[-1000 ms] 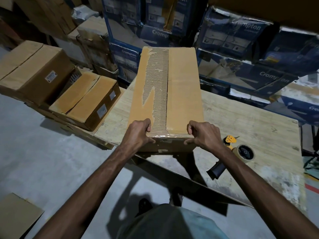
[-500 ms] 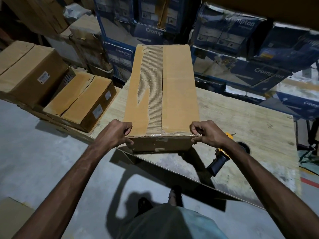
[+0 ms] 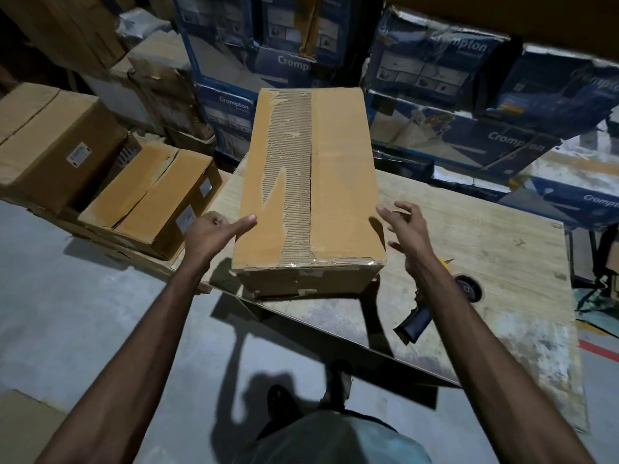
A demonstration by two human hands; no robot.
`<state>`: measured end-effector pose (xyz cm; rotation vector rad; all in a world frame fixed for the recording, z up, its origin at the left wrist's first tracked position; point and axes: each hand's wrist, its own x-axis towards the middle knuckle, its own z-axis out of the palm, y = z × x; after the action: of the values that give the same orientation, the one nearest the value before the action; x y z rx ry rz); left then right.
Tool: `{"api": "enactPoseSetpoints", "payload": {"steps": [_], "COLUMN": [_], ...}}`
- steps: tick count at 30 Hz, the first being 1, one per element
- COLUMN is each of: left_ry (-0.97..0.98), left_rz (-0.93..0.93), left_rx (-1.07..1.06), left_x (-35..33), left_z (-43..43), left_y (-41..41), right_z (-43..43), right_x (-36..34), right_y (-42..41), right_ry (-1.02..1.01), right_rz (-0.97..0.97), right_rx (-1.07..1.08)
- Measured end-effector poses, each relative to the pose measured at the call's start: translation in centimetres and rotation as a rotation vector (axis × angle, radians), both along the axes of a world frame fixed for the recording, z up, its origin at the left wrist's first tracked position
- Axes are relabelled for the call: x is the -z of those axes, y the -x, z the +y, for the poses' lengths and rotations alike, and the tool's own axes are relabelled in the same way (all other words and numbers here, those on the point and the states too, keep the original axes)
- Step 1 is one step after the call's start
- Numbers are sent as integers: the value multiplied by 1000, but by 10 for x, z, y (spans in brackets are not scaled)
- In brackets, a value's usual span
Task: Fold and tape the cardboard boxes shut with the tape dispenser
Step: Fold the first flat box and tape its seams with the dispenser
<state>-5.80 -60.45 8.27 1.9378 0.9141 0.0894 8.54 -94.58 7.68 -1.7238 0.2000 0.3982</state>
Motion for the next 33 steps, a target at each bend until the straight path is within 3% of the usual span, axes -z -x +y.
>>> {"api": "enactPoseSetpoints", "payload": {"steps": [3, 9, 16, 23, 33], "left_ry": [231, 542, 574, 568, 564], "left_rz": [135, 45, -35, -180, -293], "left_rx": [36, 57, 106, 139, 313], "left_x": [13, 13, -10, -74, -130], "left_z": [-1, -17, -25, -62, -243], "left_y": [-29, -44, -11, 16, 36], "right_z": [34, 43, 28, -15, -201], "right_x": [14, 21, -6, -89, -138], "right_y": [-20, -21, 24, 67, 138], "right_ry": [-38, -50, -133, -279, -280], "right_rz": [233, 204, 158, 8, -84], "right_rx": [-66, -269, -151, -47, 138]}}
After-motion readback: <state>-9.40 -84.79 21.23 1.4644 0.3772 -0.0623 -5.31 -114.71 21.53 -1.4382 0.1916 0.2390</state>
